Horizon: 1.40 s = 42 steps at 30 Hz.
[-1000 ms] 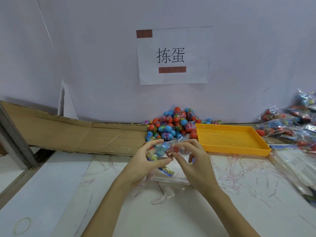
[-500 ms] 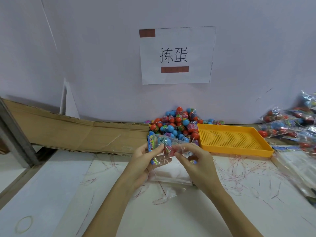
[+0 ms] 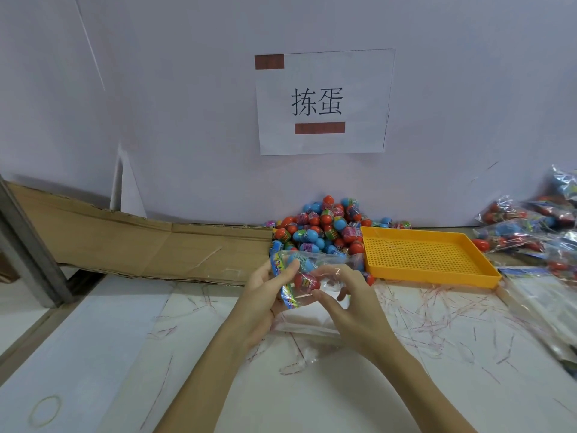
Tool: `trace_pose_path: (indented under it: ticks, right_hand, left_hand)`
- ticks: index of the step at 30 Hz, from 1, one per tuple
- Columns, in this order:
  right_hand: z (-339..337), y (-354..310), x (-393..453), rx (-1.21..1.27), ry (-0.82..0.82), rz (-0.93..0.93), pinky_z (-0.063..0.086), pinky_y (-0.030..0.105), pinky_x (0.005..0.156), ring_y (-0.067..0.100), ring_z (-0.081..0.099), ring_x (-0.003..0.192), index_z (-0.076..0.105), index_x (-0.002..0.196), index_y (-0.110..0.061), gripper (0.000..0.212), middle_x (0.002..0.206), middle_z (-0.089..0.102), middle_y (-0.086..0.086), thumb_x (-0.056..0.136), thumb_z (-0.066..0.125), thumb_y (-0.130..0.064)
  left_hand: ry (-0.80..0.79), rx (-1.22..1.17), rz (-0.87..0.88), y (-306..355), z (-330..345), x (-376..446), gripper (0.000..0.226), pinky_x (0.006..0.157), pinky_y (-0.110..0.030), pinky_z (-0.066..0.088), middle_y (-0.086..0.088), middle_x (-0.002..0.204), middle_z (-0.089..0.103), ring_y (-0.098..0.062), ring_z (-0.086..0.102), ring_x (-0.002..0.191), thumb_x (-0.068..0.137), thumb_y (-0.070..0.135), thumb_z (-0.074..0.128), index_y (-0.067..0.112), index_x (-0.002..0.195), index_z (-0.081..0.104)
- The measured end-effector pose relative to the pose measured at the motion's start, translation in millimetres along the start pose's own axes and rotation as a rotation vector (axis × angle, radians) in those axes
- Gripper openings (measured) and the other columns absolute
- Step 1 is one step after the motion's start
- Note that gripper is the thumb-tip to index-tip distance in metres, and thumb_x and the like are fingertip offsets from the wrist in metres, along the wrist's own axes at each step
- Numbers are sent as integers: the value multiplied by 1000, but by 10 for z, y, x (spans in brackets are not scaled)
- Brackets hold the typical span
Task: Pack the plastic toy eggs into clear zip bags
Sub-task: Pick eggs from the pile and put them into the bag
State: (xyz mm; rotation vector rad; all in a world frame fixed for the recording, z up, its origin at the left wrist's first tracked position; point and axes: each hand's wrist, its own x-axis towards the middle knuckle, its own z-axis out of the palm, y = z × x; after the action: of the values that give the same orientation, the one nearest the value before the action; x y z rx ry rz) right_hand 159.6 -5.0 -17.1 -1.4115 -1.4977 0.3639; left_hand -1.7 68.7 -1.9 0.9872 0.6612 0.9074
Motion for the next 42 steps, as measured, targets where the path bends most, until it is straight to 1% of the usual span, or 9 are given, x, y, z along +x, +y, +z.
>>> trace_pose_path:
  ticks: [7,11,20,24,26,29,32,37,42]
  right_hand:
    - [-24,35,20,14,-32,-40,47,17,82,4,54,114,69,114,-35,35,116,65,-24,96,66,-6]
    - [-74,7,33,62,-9,-27,48,17,80,3,55,112,67,112,-50,48,114,65,-35,97,64,-5]
    - [-229,-43,94,147,1,55,58,35,80,9,69,94,78,100,-26,13,97,75,-16,94,71,-17]
    - [-291,-66,86,203,-72,87,61,44,82,11,74,89,78,101,-25,15,92,78,-10,88,76,-32]
    - [-319,-63,100,263,-60,122,61,46,85,13,76,90,79,100,-23,12,92,79,-6,90,75,-27]
    - [-351,-53,103,304,-27,140,63,42,80,13,75,92,79,102,-24,13,95,79,-7,94,70,-18]
    - [-319,-72,81,309,-48,138,57,26,63,10,73,93,80,105,-24,18,99,78,-10,95,66,-30]
    - [-251,-127,71,372,3,175,48,6,82,2,71,98,82,101,-19,29,94,79,-8,96,61,-39]
    - [-268,-142,73,459,39,219,61,24,79,17,77,82,75,112,-21,17,92,80,-2,98,66,-16]
  left_hand:
    - [2,-85,-26,-34,-21,28,51,82,-46,63,-20,122,73,-37,73,108,83,21,81,9,129,63]
    - [-4,-89,-20,-43,-32,50,55,82,-46,63,-19,122,74,-36,74,108,81,22,83,7,129,63]
    - [-73,102,16,-32,-56,29,74,80,-37,63,-15,120,75,-35,73,109,70,39,94,9,131,63]
    - [-103,273,57,-33,-62,12,61,79,-29,60,-10,119,76,-27,73,109,80,18,90,12,134,61]
    - [-86,224,48,-33,-70,23,54,78,-28,59,-12,118,76,-25,73,107,83,7,84,9,132,62]
    - [-82,163,44,-24,-81,32,46,76,-28,59,-16,116,76,-24,75,102,86,-3,76,6,129,62]
    - [-50,171,71,-6,-60,15,54,75,-31,61,-15,114,77,-30,76,103,80,9,85,10,129,62]
    - [-23,91,91,-13,-21,0,48,76,-42,65,-20,110,76,-41,75,100,79,27,87,6,117,66]
    - [-24,148,109,2,-56,1,45,77,-41,65,-18,112,76,-39,75,102,78,31,89,8,111,68]
